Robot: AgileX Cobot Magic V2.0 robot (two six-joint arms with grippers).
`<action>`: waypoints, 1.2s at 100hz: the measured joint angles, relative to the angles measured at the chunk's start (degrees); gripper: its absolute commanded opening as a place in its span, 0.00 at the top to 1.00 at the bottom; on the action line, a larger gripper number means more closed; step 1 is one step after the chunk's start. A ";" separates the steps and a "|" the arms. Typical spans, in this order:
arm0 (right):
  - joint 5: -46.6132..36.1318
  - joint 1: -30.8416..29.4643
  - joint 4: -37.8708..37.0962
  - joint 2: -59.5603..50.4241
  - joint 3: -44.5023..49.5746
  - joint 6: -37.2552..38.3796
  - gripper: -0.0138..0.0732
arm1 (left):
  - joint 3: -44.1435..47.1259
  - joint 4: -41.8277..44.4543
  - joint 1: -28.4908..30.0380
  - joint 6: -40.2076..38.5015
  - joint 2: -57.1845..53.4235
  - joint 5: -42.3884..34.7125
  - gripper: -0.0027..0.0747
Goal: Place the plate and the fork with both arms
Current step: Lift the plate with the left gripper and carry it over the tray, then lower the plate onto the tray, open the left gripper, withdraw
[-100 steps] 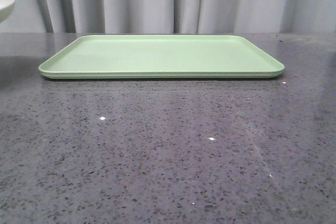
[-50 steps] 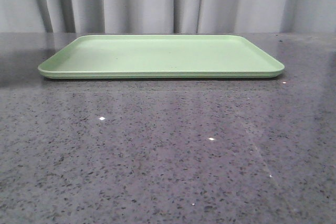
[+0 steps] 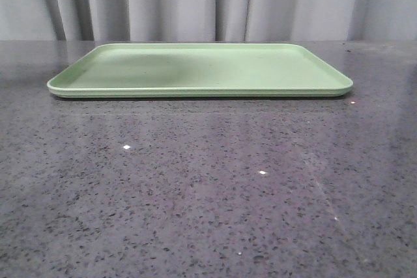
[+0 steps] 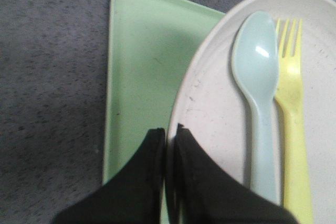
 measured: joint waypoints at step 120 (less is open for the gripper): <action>1.48 0.00 0.00 0.00 0.00 0.00 0.42 | -19.40 17.59 -17.67 -19.29 22.70 -2.25 0.99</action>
